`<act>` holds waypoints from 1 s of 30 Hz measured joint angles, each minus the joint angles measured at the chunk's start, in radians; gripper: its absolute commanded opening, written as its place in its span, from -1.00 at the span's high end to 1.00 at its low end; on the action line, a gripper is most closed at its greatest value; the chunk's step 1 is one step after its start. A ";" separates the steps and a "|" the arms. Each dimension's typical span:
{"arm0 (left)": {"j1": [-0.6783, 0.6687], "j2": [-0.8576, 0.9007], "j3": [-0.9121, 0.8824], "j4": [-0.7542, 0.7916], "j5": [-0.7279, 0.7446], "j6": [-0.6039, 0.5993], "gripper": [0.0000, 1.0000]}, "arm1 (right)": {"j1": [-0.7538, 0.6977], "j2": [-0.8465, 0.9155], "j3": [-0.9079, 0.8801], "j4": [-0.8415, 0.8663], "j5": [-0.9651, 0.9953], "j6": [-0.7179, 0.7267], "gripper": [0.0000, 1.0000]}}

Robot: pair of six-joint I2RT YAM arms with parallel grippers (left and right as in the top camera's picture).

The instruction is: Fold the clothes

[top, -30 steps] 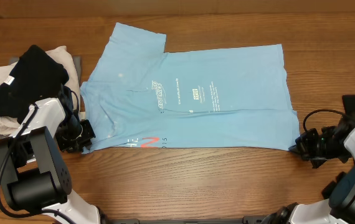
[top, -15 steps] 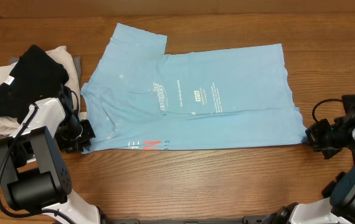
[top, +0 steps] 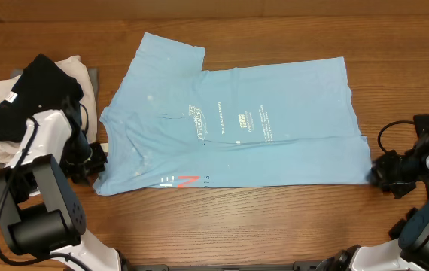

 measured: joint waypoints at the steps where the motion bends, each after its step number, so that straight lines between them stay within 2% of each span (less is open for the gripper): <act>1: 0.000 0.000 0.018 -0.012 0.007 0.004 0.18 | -0.001 0.000 0.000 0.000 0.003 0.001 0.00; 4: 0.000 0.000 0.072 -0.051 0.043 0.027 0.03 | -0.005 0.000 0.005 -0.002 0.005 0.000 -0.04; 8: 0.000 0.000 0.145 -0.107 0.121 0.078 -0.02 | -0.016 0.000 0.049 -0.012 -0.009 -0.001 -0.01; 14: -0.016 -0.002 0.258 -0.133 0.253 0.162 -0.29 | -0.010 0.000 0.159 0.004 -0.172 -0.054 0.01; 18: -0.081 -0.013 0.309 -0.069 0.335 0.194 -0.46 | 0.047 0.000 0.196 0.034 -0.271 -0.098 -0.03; 21: -0.150 -0.020 0.320 0.001 0.363 0.204 -0.51 | 0.135 0.000 0.196 0.060 -0.305 -0.125 -0.03; 22: -0.171 -0.020 0.320 0.027 0.368 0.204 -0.50 | 0.165 0.000 0.196 0.072 -0.312 -0.130 -0.03; 25: -0.229 -0.020 0.320 0.116 0.380 0.183 -0.30 | 0.251 0.000 0.196 0.121 -0.320 -0.136 -0.05; 27: -0.251 -0.019 0.320 0.170 0.386 0.174 -0.29 | 0.293 0.000 0.196 0.156 -0.320 -0.132 -0.08; 29: -0.259 -0.014 0.320 0.194 0.391 0.161 -0.52 | 0.320 0.000 0.196 0.181 -0.319 -0.131 -0.09; 30: -0.261 -0.011 0.320 0.198 0.393 0.156 -0.57 | 0.327 0.000 0.196 0.192 -0.320 -0.131 -0.09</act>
